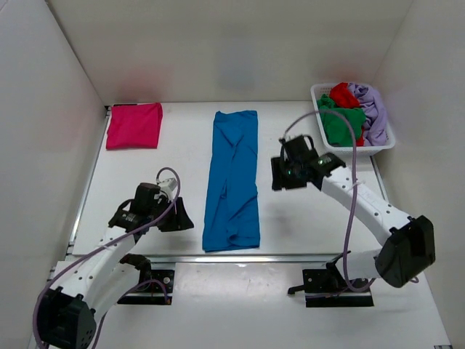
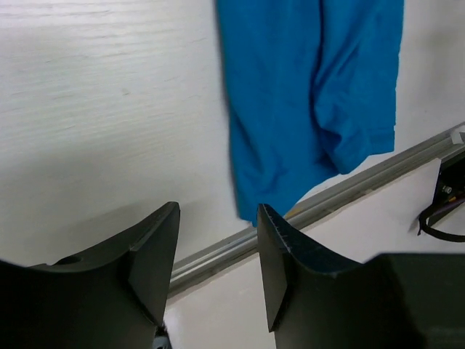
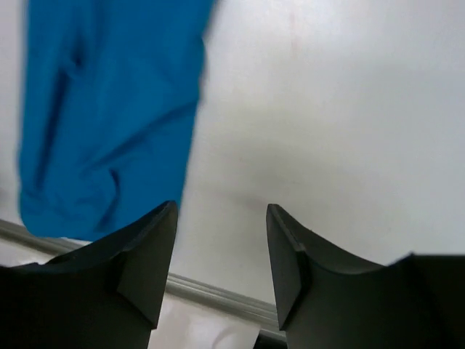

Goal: Fold and stack the t-shirts
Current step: Grab the bottom of the folded rectangular tshirt with both arms

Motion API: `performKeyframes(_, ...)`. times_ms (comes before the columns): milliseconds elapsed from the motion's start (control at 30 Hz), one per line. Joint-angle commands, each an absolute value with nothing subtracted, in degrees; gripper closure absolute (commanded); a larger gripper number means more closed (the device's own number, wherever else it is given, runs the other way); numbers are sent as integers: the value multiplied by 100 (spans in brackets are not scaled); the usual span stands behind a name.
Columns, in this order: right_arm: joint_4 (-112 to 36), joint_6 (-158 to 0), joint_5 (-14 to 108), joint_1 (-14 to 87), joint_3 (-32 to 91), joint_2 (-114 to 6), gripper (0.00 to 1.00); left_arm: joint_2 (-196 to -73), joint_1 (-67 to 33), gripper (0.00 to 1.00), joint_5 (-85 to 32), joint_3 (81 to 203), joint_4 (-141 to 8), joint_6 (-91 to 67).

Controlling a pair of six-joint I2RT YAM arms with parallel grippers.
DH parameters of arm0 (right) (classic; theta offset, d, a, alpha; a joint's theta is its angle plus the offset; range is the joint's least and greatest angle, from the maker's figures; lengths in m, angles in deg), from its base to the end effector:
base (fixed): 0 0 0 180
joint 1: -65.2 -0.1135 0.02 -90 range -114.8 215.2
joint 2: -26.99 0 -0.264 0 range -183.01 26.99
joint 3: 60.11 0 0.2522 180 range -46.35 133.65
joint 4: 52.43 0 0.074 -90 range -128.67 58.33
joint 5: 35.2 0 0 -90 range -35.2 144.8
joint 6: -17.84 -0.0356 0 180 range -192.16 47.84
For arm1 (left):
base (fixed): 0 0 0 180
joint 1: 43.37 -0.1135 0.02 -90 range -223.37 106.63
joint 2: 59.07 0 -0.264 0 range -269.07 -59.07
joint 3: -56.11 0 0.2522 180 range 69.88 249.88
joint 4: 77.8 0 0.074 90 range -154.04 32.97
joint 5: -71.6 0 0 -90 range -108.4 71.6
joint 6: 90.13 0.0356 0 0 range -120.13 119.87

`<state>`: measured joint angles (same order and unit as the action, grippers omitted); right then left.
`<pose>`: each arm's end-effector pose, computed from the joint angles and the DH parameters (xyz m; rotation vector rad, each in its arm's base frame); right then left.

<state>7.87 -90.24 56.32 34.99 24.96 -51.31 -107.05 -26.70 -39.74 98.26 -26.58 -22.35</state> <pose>0.2442 0.1411 0.3136 -0.2566 2.5197 0.3107 0.1423 -0.0561 0.1941 0.0190 2.6330 -0.7259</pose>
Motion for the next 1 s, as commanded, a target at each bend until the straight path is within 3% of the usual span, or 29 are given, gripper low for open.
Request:
performKeyframes(0,-208,-9902,5533,3279,1004,-4634,52,-10389,-2229,43,-3766,9485,-3651,-2825)
performKeyframes(267,-1485,-11469,5463,1873,-767,-4200,55,-10626,-1357,41,-3062,8869,-3942,-3282)
performKeyframes(733,-1538,-12085,5709,1125,-636,-5009,51,-11328,-480,41,-2578,8833,-4637,-3898)
performKeyframes(967,-1460,-12182,5525,966,-750,-5141,64,-12015,23,50,-2376,8921,-4803,-4038)
